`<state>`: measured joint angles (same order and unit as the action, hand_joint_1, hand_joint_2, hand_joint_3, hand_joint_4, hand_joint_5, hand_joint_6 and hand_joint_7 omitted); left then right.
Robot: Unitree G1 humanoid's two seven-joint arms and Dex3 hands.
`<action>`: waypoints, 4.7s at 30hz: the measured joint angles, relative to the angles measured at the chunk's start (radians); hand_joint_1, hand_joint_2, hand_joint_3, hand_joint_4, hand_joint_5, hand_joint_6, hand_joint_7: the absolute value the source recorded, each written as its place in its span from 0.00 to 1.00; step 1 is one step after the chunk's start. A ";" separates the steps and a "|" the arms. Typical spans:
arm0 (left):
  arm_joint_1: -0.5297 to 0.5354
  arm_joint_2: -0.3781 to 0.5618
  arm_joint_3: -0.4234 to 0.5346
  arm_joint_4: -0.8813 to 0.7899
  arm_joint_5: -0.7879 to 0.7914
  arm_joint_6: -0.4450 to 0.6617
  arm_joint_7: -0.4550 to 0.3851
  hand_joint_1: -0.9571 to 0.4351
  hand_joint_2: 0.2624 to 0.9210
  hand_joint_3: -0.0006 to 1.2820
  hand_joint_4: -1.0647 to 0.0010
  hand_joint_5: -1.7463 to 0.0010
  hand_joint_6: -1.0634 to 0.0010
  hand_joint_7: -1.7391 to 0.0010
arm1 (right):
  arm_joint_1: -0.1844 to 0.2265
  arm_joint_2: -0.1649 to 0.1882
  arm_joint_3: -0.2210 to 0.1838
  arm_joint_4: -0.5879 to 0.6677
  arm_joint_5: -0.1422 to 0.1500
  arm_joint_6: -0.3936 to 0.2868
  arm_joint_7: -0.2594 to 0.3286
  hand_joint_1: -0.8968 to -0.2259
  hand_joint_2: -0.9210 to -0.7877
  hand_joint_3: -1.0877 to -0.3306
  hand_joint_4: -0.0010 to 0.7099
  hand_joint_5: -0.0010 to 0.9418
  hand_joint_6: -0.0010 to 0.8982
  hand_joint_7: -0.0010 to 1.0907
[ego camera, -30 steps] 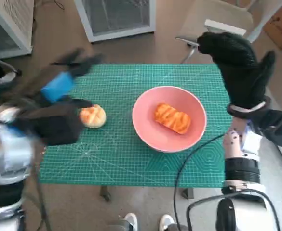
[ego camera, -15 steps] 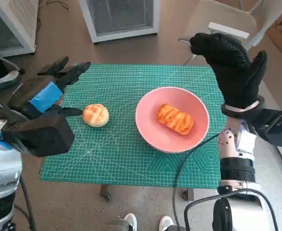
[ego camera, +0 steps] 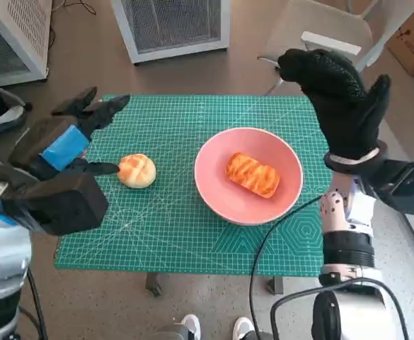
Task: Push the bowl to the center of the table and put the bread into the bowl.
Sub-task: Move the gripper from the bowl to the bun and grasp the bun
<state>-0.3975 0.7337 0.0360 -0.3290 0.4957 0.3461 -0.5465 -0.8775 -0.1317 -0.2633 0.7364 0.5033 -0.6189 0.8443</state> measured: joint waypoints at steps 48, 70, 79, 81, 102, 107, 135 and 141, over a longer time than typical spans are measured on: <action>-0.041 -0.074 -0.202 0.310 0.067 0.019 0.079 0.47 0.80 0.00 0.90 1.00 0.70 1.00 | -0.009 -0.004 0.006 0.012 -0.001 0.011 0.013 0.40 0.00 0.44 0.34 0.00 0.21 0.28; -0.143 -0.143 -0.324 0.603 0.107 0.001 0.116 0.45 0.81 0.00 0.91 1.00 0.72 1.00 | -0.009 -0.008 0.007 0.010 -0.001 0.012 0.013 0.39 0.00 0.44 0.33 0.00 0.18 0.32; -0.171 -0.157 -0.350 0.672 0.119 -0.007 0.116 0.44 0.81 0.00 0.91 1.00 0.72 1.00 | -0.009 -0.014 0.006 0.010 -0.002 0.012 0.013 0.39 0.00 0.45 0.34 0.00 0.18 0.32; -0.175 -0.158 -0.351 0.679 0.119 -0.008 0.116 0.44 0.81 0.00 0.91 1.00 0.72 1.00 | -0.009 -0.015 0.005 0.010 -0.001 0.012 0.014 0.39 0.00 0.45 0.34 0.00 0.18 0.33; -0.200 -0.180 -0.355 0.717 0.119 -0.009 0.119 0.44 0.81 0.00 0.91 1.00 0.72 1.00 | -0.009 -0.018 0.003 0.011 -0.001 0.012 0.013 0.39 0.00 0.45 0.34 0.00 0.17 0.34; -0.200 -0.180 -0.355 0.717 0.119 -0.009 0.119 0.44 0.81 0.00 0.91 1.00 0.72 1.00 | -0.009 -0.018 0.003 0.011 -0.001 0.012 0.014 0.39 0.00 0.45 0.34 0.00 0.17 0.34; -0.226 -0.203 -0.370 0.784 0.126 -0.039 0.169 0.49 0.80 0.00 0.84 0.99 0.67 0.99 | -0.009 -0.021 0.002 0.011 -0.001 0.012 0.014 0.38 0.00 0.45 0.35 0.01 0.17 0.35; -0.287 -0.258 -0.448 0.972 0.203 -0.112 0.341 0.71 0.97 0.08 0.45 0.39 0.45 0.51 | -0.009 -0.020 0.004 0.008 -0.001 0.012 0.017 0.38 0.00 0.46 0.36 0.01 0.18 0.36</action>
<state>-0.6847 0.4761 -0.4116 0.6427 0.6992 0.2340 -0.2054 -0.8868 -0.1513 -0.2588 0.7447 0.5022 -0.6066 0.8612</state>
